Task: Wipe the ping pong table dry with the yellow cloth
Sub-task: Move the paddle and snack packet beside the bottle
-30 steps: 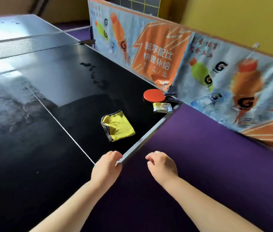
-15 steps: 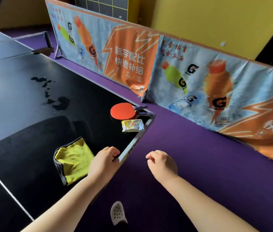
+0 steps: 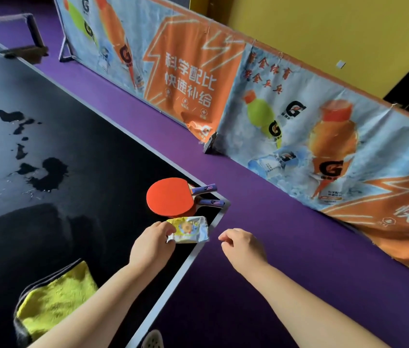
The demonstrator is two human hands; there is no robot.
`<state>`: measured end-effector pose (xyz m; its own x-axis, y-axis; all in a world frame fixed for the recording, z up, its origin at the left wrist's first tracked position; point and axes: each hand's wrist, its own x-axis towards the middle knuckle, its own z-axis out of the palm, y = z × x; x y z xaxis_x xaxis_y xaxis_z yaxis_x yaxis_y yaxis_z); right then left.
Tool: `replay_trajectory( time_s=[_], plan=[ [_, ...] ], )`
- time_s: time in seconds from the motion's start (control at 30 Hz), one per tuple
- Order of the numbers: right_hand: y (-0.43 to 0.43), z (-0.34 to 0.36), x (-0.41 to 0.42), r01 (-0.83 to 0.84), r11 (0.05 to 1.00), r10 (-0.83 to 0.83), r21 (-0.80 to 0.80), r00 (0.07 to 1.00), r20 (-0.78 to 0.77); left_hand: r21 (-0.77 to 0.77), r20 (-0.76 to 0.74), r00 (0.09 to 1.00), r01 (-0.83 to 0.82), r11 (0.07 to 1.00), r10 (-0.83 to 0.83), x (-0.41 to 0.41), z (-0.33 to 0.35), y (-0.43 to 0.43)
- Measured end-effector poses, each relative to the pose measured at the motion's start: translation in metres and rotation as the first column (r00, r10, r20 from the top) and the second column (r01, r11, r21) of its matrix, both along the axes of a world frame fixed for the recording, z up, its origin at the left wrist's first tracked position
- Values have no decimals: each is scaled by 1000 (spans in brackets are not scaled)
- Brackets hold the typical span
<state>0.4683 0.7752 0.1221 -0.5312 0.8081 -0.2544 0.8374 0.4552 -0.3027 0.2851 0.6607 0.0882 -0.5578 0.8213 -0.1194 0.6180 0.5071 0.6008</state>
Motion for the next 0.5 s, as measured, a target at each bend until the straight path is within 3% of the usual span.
replay_trajectory(
  time_s=[0.27, 0.5],
  plan=[
    [74, -20, -44, -124, 991, 129, -58, 988, 85, -172, -2, 998, 54, 984, -55, -13, -31, 40],
    [147, -49, -94, -426, 905, 424, -6, 900, 102, -268, -37, 997, -69, 961, 62, -19, -42, 80]
  ],
)
